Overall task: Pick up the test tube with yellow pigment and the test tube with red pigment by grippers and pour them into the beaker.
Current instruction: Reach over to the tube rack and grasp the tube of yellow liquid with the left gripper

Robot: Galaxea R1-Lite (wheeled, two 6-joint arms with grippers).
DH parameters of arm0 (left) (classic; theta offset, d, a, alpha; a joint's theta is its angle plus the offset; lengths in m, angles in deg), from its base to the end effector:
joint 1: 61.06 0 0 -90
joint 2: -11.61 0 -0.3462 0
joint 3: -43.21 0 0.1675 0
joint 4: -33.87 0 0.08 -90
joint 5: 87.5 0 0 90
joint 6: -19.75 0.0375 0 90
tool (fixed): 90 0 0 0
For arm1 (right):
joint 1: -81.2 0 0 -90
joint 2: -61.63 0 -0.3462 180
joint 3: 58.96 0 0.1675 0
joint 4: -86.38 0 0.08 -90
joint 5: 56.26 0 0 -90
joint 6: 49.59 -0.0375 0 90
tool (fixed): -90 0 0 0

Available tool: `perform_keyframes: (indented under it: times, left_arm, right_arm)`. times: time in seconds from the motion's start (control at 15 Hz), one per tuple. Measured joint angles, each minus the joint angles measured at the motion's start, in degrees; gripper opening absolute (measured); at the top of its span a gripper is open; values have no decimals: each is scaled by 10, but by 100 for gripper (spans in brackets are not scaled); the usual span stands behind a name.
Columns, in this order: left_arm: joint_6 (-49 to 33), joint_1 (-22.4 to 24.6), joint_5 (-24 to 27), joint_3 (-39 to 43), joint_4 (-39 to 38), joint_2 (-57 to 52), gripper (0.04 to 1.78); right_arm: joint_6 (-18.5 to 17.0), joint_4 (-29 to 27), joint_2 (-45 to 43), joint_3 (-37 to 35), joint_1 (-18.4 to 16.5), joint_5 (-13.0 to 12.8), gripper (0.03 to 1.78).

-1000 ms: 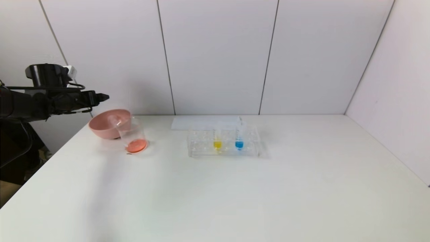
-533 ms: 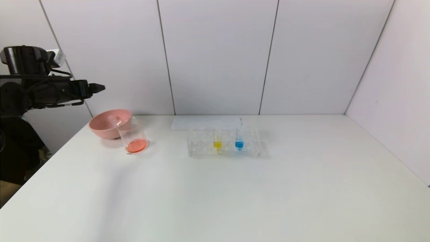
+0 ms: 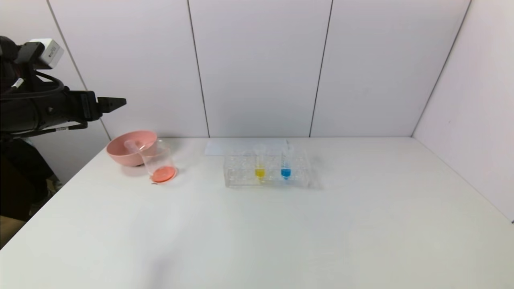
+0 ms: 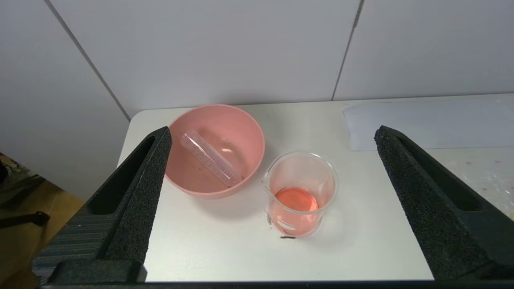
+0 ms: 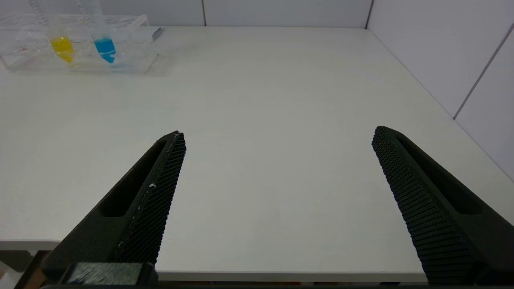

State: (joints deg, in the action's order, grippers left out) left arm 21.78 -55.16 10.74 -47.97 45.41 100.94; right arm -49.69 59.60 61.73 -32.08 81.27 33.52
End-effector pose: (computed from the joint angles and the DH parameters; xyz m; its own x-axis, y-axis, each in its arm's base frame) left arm 0.2779 0.0233 0.3319 0.9851 -0.0423 -0.1666 0.0447 0.9989 0.0108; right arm -0.0792 -0.0002 0.0761 1.0000 -0.0026 0.0000 0.0026 1.0000 0.0017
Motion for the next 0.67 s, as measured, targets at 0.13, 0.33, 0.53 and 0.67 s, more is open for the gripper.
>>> perform_keyframes:
  times: [0.13, 0.33, 0.53, 0.67]
  left_arm:
    - [3, -15, 2, 37, 0, -40, 176]
    - [5, -33, 34, 79, -1, -88, 176]
    - [9, -61, 40, 112, -2, -129, 176]
    - [15, -80, 43, 134, -2, -150, 176]
  right_arm:
    - [0, 0, 0, 0, 0, 0, 170]
    - [0, 0, 0, 0, 0, 0, 170]
    - [0, 0, 0, 0, 0, 0, 170]
    - [0, 0, 0, 0, 0, 0, 170]
